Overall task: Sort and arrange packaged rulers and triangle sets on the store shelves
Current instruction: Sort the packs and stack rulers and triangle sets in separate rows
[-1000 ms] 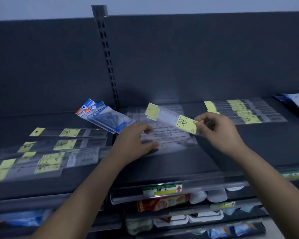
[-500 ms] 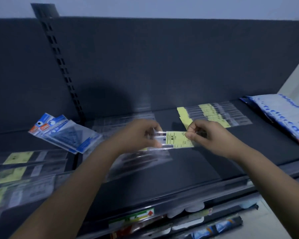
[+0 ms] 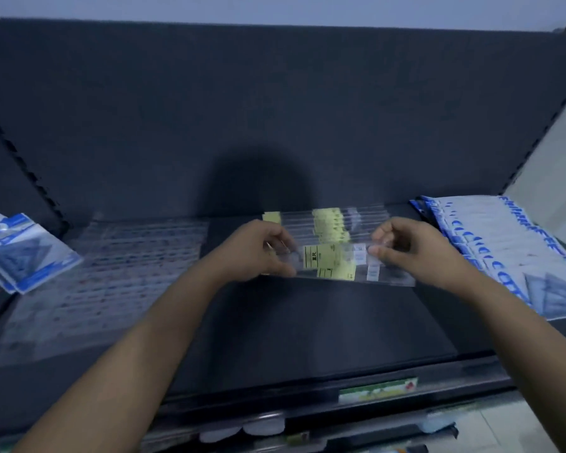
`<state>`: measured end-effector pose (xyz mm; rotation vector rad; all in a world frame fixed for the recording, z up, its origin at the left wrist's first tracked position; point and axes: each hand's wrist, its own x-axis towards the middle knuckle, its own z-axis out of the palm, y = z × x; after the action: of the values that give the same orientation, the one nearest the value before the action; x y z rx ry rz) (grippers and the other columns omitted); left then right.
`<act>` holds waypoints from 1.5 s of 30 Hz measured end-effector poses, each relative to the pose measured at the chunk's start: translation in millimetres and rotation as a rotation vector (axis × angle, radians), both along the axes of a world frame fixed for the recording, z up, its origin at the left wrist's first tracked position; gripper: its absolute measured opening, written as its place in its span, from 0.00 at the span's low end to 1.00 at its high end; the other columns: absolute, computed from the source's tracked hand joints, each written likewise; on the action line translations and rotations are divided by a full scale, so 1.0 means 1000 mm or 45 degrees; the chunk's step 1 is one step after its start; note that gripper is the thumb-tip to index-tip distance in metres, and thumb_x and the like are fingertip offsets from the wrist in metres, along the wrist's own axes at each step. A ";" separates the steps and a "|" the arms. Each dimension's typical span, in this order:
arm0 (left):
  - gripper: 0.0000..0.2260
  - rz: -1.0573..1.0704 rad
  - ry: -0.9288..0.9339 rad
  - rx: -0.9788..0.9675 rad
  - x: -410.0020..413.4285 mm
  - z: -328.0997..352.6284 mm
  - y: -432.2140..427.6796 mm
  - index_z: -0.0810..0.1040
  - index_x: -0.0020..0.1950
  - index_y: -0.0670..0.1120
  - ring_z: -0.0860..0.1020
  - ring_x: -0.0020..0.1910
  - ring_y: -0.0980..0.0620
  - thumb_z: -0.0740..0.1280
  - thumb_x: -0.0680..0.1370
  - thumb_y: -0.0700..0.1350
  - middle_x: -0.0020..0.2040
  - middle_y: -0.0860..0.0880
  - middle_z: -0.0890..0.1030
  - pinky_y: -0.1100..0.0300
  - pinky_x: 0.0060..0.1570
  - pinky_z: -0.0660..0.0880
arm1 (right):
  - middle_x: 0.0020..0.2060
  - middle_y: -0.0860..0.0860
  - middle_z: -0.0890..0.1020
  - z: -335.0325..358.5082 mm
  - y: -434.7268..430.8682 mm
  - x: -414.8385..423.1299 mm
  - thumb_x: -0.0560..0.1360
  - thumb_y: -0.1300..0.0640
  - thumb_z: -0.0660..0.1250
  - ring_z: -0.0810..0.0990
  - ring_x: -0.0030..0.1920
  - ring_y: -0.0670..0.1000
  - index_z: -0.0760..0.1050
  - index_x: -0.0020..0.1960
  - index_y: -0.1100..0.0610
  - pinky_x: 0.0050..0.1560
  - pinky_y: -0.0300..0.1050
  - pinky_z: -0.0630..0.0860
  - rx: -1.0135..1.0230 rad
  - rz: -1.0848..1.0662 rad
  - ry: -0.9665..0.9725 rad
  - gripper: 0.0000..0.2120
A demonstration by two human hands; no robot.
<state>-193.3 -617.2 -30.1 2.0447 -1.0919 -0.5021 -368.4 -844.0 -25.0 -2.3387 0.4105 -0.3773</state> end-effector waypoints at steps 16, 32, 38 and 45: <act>0.09 0.246 -0.220 0.105 -0.023 0.001 -0.035 0.80 0.41 0.52 0.77 0.39 0.60 0.78 0.66 0.51 0.38 0.56 0.80 0.68 0.40 0.71 | 0.35 0.46 0.79 -0.004 -0.053 0.011 0.73 0.61 0.70 0.75 0.36 0.47 0.79 0.42 0.52 0.40 0.35 0.72 -0.002 0.220 -0.103 0.05; 0.29 0.167 -0.639 0.241 -0.027 -0.018 -0.035 0.76 0.56 0.59 0.69 0.57 0.60 0.62 0.64 0.75 0.55 0.62 0.75 0.58 0.58 0.60 | 0.36 0.41 0.80 -0.006 -0.064 -0.003 0.64 0.47 0.77 0.75 0.34 0.37 0.77 0.43 0.46 0.36 0.29 0.69 -0.314 0.305 0.269 0.12; 0.18 0.105 -0.529 0.145 -0.031 -0.024 -0.032 0.82 0.57 0.53 0.75 0.55 0.60 0.71 0.71 0.58 0.53 0.59 0.78 0.57 0.61 0.70 | 0.47 0.45 0.78 -0.008 -0.056 0.001 0.68 0.45 0.74 0.75 0.46 0.43 0.81 0.51 0.50 0.51 0.39 0.71 -0.468 0.352 0.258 0.15; 0.12 0.139 -0.670 0.294 -0.042 -0.019 -0.016 0.83 0.54 0.57 0.74 0.59 0.57 0.68 0.74 0.59 0.60 0.53 0.77 0.54 0.63 0.69 | 0.48 0.46 0.78 0.002 -0.051 0.002 0.64 0.27 0.52 0.74 0.52 0.50 0.80 0.44 0.48 0.52 0.48 0.74 -0.953 0.381 0.518 0.31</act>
<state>-235.5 -633.5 -49.6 2.5072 -1.2524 -0.0257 -366.6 -895.0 -23.4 -3.1656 0.0950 0.1310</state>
